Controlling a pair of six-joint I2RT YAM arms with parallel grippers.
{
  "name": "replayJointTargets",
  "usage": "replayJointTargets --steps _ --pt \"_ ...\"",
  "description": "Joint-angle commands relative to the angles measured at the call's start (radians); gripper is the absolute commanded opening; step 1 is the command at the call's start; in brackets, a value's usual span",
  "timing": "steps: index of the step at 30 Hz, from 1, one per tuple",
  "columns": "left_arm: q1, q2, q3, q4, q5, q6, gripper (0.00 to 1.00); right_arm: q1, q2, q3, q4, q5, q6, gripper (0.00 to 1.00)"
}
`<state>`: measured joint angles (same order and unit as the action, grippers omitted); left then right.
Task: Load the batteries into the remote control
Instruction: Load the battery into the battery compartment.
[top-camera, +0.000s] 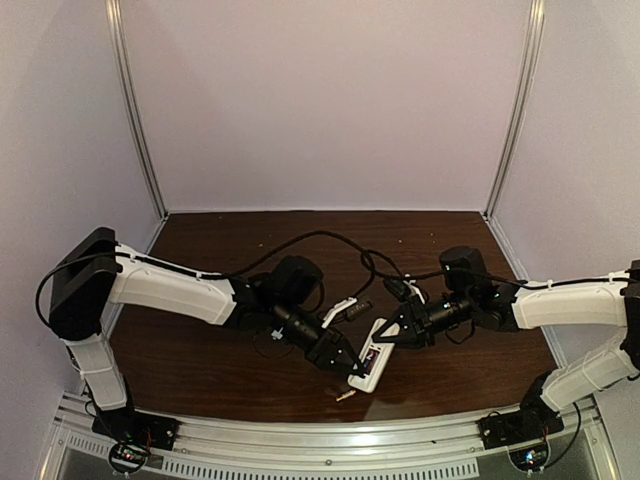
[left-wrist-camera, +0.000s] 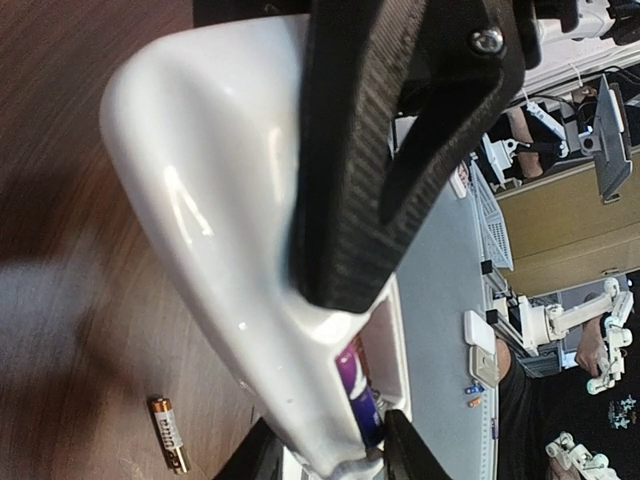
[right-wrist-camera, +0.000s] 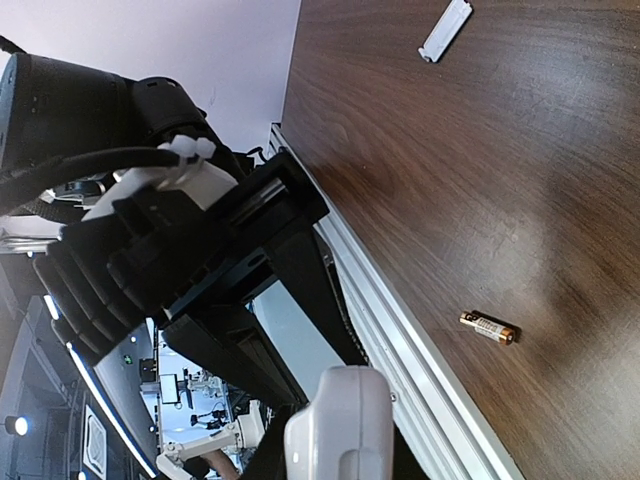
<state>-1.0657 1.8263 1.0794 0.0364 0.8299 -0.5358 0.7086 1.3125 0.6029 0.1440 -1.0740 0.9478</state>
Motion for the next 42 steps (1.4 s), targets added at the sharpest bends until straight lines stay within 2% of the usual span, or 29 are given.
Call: replayJointTargets --steps 1,4,13,16,29,33,42 --pt "0.005 0.09 0.002 -0.014 -0.214 -0.02 0.26 0.024 -0.087 0.069 0.32 -0.16 0.089 0.0" --pt "0.004 0.085 0.005 -0.021 -0.224 -0.011 0.29 0.024 -0.087 0.068 0.309 -0.16 0.084 0.0" --pt "0.004 0.002 -0.027 0.056 -0.247 0.026 0.51 0.02 -0.081 0.066 0.233 -0.142 0.037 0.0" --pt "0.004 -0.023 -0.043 0.094 -0.237 0.026 0.54 0.018 -0.08 0.067 0.221 -0.139 0.027 0.0" --pt "0.006 -0.088 -0.133 0.225 -0.208 -0.008 0.59 0.012 -0.079 0.081 0.129 -0.121 -0.041 0.0" --pt "0.011 -0.103 -0.153 0.271 -0.18 -0.027 0.56 0.012 -0.082 0.123 -0.032 -0.082 -0.159 0.0" --pt "0.011 -0.166 -0.211 0.402 -0.148 -0.027 0.74 0.005 -0.067 0.127 -0.09 -0.044 -0.19 0.0"
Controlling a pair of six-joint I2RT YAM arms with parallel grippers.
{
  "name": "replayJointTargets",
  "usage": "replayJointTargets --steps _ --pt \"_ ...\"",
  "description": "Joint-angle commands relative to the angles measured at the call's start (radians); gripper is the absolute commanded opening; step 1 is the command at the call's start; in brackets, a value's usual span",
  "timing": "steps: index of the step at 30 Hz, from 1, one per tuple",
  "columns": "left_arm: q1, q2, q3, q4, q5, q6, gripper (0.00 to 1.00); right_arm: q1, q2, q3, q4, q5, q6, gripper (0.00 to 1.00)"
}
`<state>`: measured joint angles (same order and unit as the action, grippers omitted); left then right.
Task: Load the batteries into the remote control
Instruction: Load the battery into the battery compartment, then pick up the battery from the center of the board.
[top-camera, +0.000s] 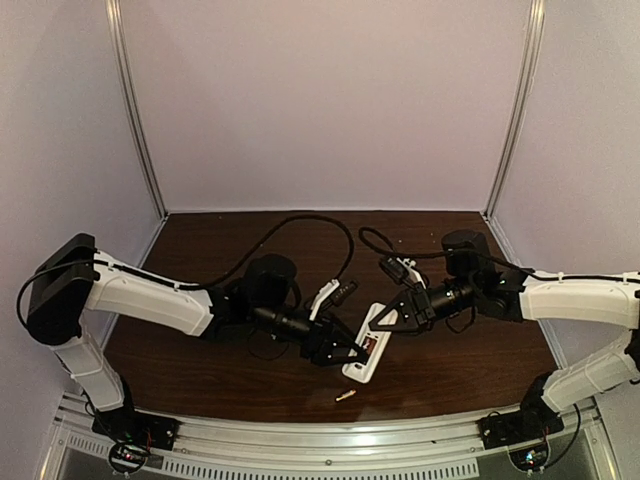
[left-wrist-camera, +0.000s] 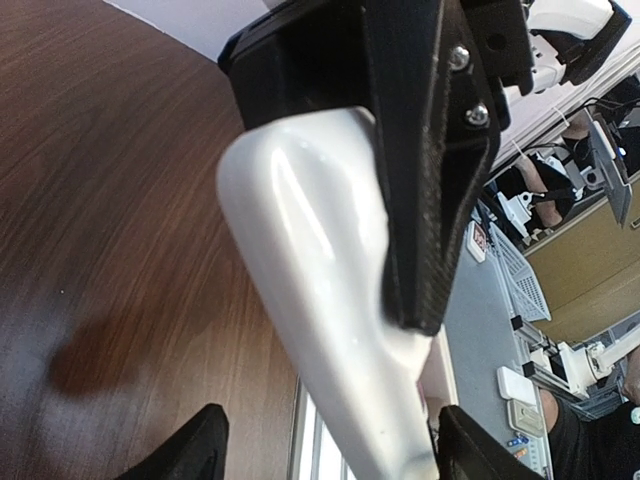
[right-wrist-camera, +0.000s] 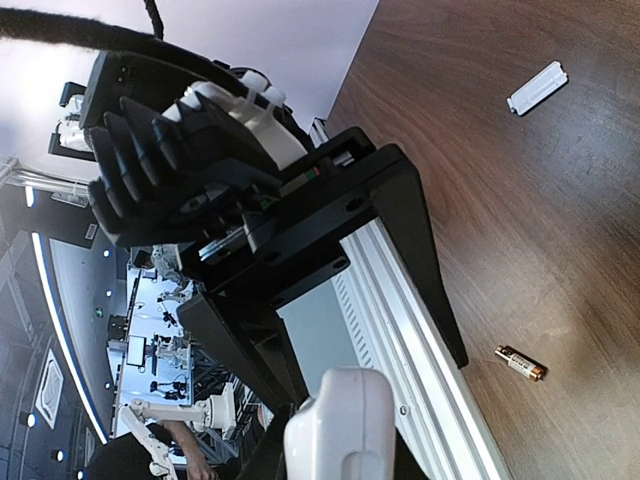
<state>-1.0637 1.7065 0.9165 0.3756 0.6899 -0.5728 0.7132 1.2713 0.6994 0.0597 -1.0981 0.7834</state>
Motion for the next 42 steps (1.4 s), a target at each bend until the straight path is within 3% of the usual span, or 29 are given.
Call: replayJointTargets --steps 1,13,17,23,27,33,35,42 --pt "0.009 -0.057 -0.055 0.072 -0.009 0.017 0.75 -0.002 -0.026 0.03 -0.006 -0.019 -0.026 0.0" --pt "0.009 -0.128 -0.137 0.21 0.019 0.007 0.76 -0.019 -0.034 0.023 -0.015 -0.007 -0.03 0.0" --pt "0.008 -0.221 -0.209 0.261 -0.08 0.049 0.79 -0.053 -0.048 0.006 -0.002 -0.006 -0.026 0.0" --pt "0.009 -0.363 -0.221 0.023 -0.321 0.213 0.94 -0.115 -0.09 -0.02 0.01 0.001 -0.054 0.0" --pt "0.011 -0.42 -0.241 -0.079 -0.454 0.189 0.97 -0.178 -0.138 -0.039 -0.004 0.014 -0.078 0.0" --pt "-0.006 -0.368 -0.211 -0.219 -0.427 0.265 0.97 -0.279 -0.231 -0.079 -0.047 0.036 -0.122 0.0" --pt "-0.05 -0.324 -0.178 -0.289 -0.483 0.326 0.97 -0.303 -0.26 -0.098 -0.037 0.038 -0.122 0.0" --pt "-0.166 -0.123 -0.062 -0.421 -0.527 0.426 0.73 -0.345 -0.398 -0.183 0.049 0.049 -0.085 0.0"
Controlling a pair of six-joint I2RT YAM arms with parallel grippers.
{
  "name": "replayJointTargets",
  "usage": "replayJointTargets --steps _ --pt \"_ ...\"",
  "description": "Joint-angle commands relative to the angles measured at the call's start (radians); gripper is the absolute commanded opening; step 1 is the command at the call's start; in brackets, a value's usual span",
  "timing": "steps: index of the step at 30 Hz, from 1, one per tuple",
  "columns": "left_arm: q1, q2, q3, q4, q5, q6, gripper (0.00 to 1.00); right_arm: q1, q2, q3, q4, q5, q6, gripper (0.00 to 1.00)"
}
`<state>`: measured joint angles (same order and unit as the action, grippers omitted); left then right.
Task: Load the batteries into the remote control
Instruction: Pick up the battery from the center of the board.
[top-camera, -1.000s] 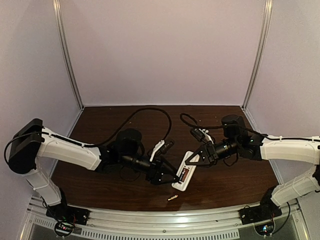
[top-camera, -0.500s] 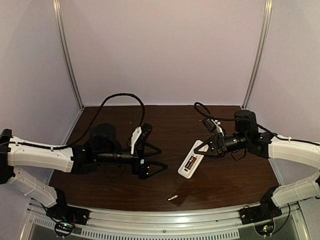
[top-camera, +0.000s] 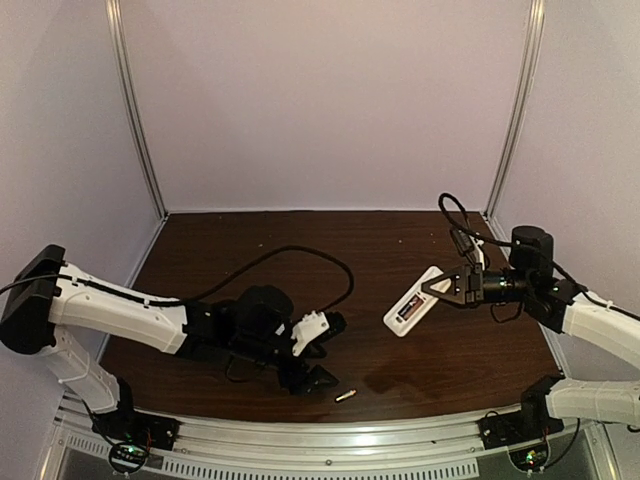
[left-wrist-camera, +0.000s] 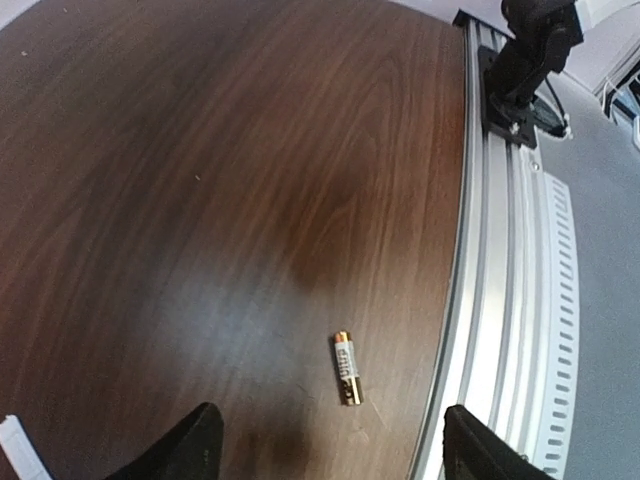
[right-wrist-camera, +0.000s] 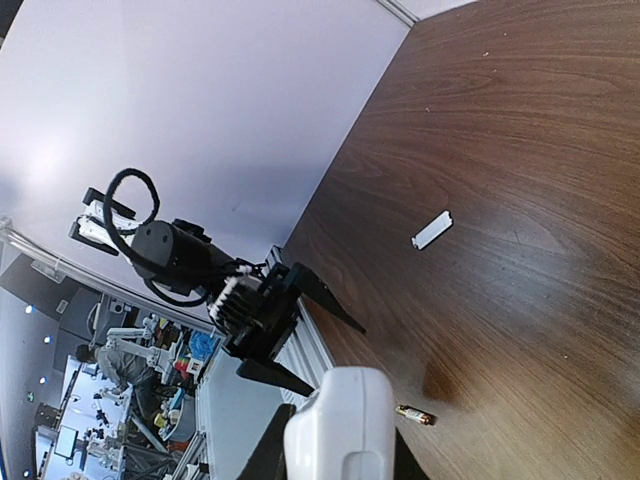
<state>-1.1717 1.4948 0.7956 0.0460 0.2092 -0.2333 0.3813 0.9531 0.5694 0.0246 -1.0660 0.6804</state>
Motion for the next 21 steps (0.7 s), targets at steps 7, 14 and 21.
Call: replayJointTargets --steps 7,14,21 --pt "-0.094 0.192 0.13 -0.122 -0.085 0.102 0.63 -0.014 -0.184 -0.091 0.112 0.011 0.014 0.0" --pt "-0.1 0.237 0.169 -0.159 -0.107 0.115 0.58 -0.014 -0.233 -0.082 0.077 -0.023 -0.046 0.0" --pt "-0.106 0.302 0.246 -0.215 -0.122 0.105 0.53 -0.014 -0.228 -0.039 -0.08 0.067 -0.138 0.0"
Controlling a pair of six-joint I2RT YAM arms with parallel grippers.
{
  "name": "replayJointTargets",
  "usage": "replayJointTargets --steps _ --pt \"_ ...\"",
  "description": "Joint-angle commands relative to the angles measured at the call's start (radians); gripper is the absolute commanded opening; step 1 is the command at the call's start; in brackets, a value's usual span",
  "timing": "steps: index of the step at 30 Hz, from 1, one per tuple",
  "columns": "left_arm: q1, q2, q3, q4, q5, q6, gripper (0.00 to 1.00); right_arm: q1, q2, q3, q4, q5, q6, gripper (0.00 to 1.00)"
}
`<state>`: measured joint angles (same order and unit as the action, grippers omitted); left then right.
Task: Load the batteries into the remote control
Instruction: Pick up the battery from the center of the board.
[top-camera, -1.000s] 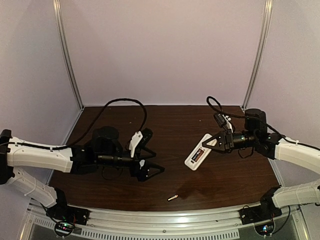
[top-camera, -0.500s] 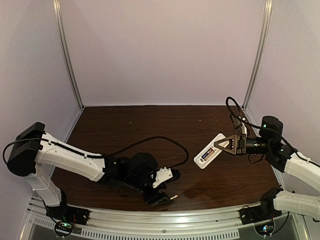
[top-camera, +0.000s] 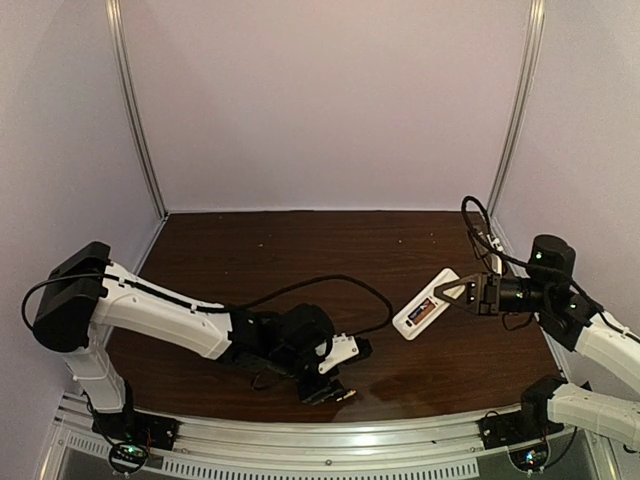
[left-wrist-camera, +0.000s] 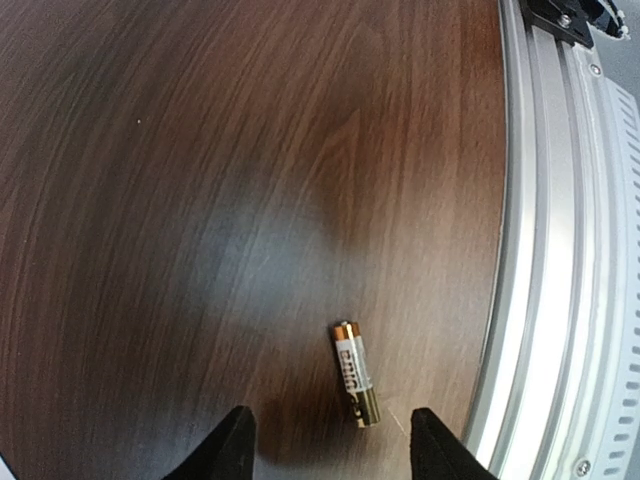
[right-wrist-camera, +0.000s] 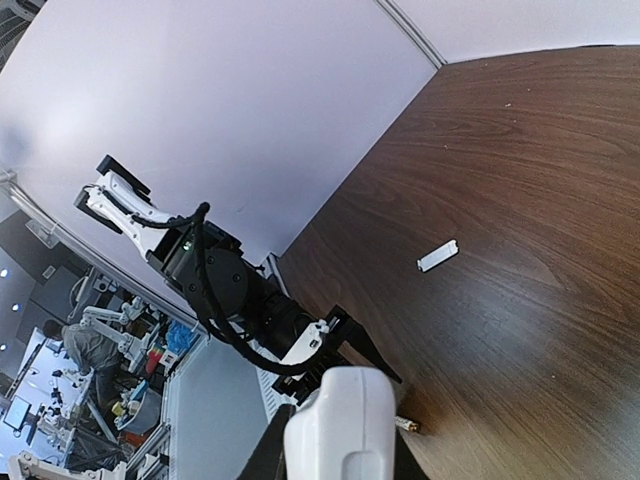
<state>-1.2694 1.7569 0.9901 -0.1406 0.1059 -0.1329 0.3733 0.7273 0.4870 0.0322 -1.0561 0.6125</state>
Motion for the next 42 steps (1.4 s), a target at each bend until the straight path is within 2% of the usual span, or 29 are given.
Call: replayJointTargets --steps 1,6,16,23,28,36,39,42 --pt "-0.01 0.051 0.064 -0.032 -0.017 -0.004 0.51 -0.006 0.001 0.051 -0.111 0.07 -0.077 0.0" --pt "-0.019 0.125 0.169 -0.127 -0.012 -0.03 0.45 -0.006 -0.001 0.069 -0.188 0.121 -0.094 0.0" --pt "-0.04 0.208 0.267 -0.242 -0.03 -0.037 0.33 -0.007 0.006 0.101 -0.271 0.183 -0.126 0.0" --pt "-0.047 0.271 0.317 -0.301 -0.054 -0.043 0.29 -0.008 0.008 0.108 -0.303 0.199 -0.14 0.0" --pt "-0.047 0.304 0.354 -0.344 -0.104 -0.042 0.21 -0.008 0.031 0.119 -0.32 0.204 -0.157 0.0" --pt "-0.043 0.233 0.286 -0.303 -0.121 -0.055 0.07 -0.007 0.081 0.108 -0.316 0.216 -0.174 0.0" --pt "-0.027 0.172 0.243 -0.239 -0.106 -0.079 0.01 -0.007 0.096 0.108 -0.295 0.225 -0.157 0.0" --pt "-0.006 0.085 0.186 -0.154 -0.062 -0.111 0.0 -0.008 0.107 0.098 -0.26 0.224 -0.123 0.0"
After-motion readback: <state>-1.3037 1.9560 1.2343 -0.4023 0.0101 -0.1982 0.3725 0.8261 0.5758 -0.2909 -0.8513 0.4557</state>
